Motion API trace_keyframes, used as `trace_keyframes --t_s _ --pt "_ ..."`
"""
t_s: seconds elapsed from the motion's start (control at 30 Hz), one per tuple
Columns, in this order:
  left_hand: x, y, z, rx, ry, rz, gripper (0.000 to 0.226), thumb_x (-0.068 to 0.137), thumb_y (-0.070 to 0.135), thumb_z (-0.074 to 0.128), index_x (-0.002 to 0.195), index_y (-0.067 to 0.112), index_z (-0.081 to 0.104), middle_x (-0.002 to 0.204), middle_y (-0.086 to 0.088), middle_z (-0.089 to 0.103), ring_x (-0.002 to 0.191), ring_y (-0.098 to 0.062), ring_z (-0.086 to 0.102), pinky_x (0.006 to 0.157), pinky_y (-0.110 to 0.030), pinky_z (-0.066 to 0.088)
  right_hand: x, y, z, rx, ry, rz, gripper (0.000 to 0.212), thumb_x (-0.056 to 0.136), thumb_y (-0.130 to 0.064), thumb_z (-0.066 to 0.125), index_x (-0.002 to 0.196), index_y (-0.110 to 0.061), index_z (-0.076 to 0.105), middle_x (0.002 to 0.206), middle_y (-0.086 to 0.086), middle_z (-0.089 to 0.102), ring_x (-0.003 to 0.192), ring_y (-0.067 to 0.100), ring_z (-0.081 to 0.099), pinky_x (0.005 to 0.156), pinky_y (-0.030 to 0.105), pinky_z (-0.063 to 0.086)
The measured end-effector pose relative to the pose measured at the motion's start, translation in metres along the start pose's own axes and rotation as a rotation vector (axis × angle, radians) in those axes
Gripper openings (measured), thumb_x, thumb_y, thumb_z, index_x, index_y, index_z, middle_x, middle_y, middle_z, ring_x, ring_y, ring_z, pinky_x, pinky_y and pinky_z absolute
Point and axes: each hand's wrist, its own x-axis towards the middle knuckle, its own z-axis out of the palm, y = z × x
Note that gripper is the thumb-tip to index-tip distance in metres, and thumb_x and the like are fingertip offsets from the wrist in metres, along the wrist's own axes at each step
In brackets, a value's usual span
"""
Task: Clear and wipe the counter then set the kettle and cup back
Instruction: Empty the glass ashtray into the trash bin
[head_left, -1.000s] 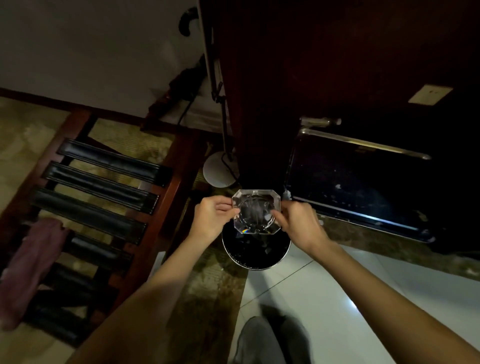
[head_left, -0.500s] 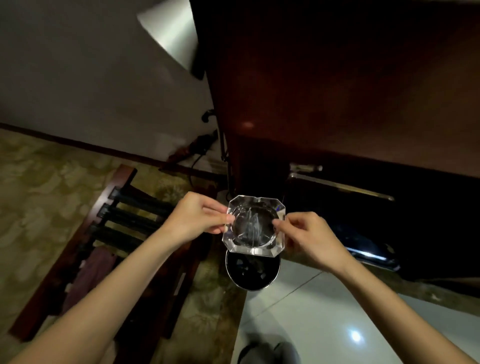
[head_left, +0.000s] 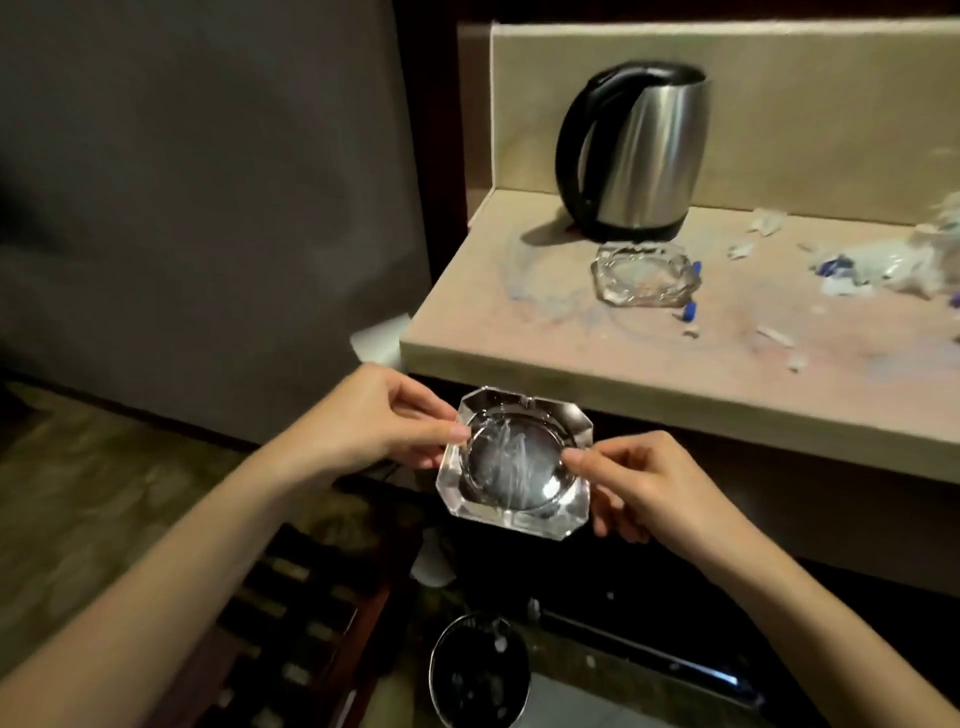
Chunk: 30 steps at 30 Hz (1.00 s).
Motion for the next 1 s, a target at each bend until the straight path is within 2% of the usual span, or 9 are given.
trace_keyframes --t_s 0.17,0.23,0.3,0.37,0.5,0.6,0.77,0.9,1.0 --pt "0.011 0.046 0.007 -0.016 0.015 0.071 0.043 0.059 0.016 0.077 0.093 -0.008 0.069 0.068 -0.014 0.069 0.048 -0.007 0.06 0.047 -0.012 0.047 0.006 -0.031 -0.037 -0.007 0.041 -0.01 0.045 0.09 -0.03 0.06 0.076 0.013 0.063 0.047 0.009 0.057 0.034 0.011 0.04 0.038 0.019 0.029" --pt "0.022 0.057 0.007 0.004 0.007 0.07 0.04 0.062 0.012 0.077 0.095 -0.009 0.068 0.062 -0.011 0.067 0.045 -0.006 0.059 0.044 -0.011 0.045 0.013 -0.038 -0.048 -0.017 0.041 0.002 0.044 0.091 -0.029 0.059 0.084 0.014 0.065 0.046 0.008 0.057 0.033 0.01 0.04 0.036 0.018 0.03" --pt "0.036 0.066 0.007 0.024 -0.005 0.061 0.027 0.072 0.004 0.075 0.095 -0.009 0.068 0.056 -0.005 0.066 0.044 -0.006 0.059 0.043 -0.011 0.044 0.023 -0.044 -0.059 -0.019 0.037 0.004 0.043 0.092 -0.028 0.059 0.079 0.013 0.064 0.045 0.007 0.057 0.032 0.01 0.039 0.036 0.018 0.03" --pt "0.051 0.074 0.005 0.064 -0.009 0.066 0.021 0.076 0.005 0.074 0.093 -0.006 0.07 0.06 -0.006 0.069 0.047 -0.006 0.061 0.046 -0.012 0.047 0.033 -0.049 -0.067 -0.021 0.038 0.001 0.038 0.092 -0.028 0.059 0.07 0.003 0.063 0.046 0.006 0.056 0.033 0.01 0.04 0.036 0.018 0.03" --pt "0.087 0.089 -0.004 0.111 -0.021 0.098 0.023 0.074 0.012 0.077 0.092 -0.001 0.074 0.071 -0.011 0.072 0.056 -0.01 0.064 0.056 -0.018 0.053 0.064 -0.054 -0.085 -0.017 0.05 -0.02 0.04 0.093 -0.027 0.059 0.075 0.009 0.066 0.047 0.007 0.055 0.037 0.012 0.041 0.039 0.019 0.033" --pt "0.118 0.093 -0.012 0.108 -0.005 0.096 0.022 0.075 0.013 0.077 0.092 -0.001 0.074 0.074 -0.014 0.072 0.056 -0.011 0.064 0.06 -0.02 0.054 0.097 -0.058 -0.096 -0.033 0.023 0.006 0.036 0.093 -0.026 0.06 0.07 0.001 0.066 0.048 0.005 0.057 0.037 0.011 0.044 0.041 0.021 0.036" --pt "0.165 0.089 -0.025 0.128 0.023 0.046 0.024 0.073 0.013 0.078 0.093 0.001 0.074 0.078 -0.016 0.072 0.055 -0.008 0.064 0.053 -0.016 0.051 0.158 -0.058 -0.101 -0.213 0.018 0.036 0.039 0.094 -0.028 0.058 0.063 -0.004 0.065 0.045 0.001 0.057 0.034 0.008 0.045 0.04 0.018 0.039" --pt "0.191 0.086 -0.032 0.151 0.036 0.002 0.013 0.076 0.012 0.076 0.086 0.004 0.076 0.075 -0.021 0.068 0.054 -0.016 0.058 0.049 -0.02 0.049 0.197 -0.057 -0.101 -0.377 0.037 0.068 0.049 0.094 -0.033 0.057 0.051 -0.012 0.058 0.037 -0.005 0.052 0.03 0.005 0.043 0.038 0.013 0.037" --pt "0.204 0.085 -0.033 0.139 0.029 -0.024 0.016 0.079 0.007 0.073 0.09 -0.005 0.073 0.078 -0.025 0.064 0.06 -0.024 0.055 0.05 -0.023 0.051 0.212 -0.058 -0.102 -0.491 0.032 0.06 0.05 0.095 -0.035 0.054 0.055 -0.007 0.062 0.048 0.002 0.058 0.032 0.004 0.045 0.043 0.013 0.038"
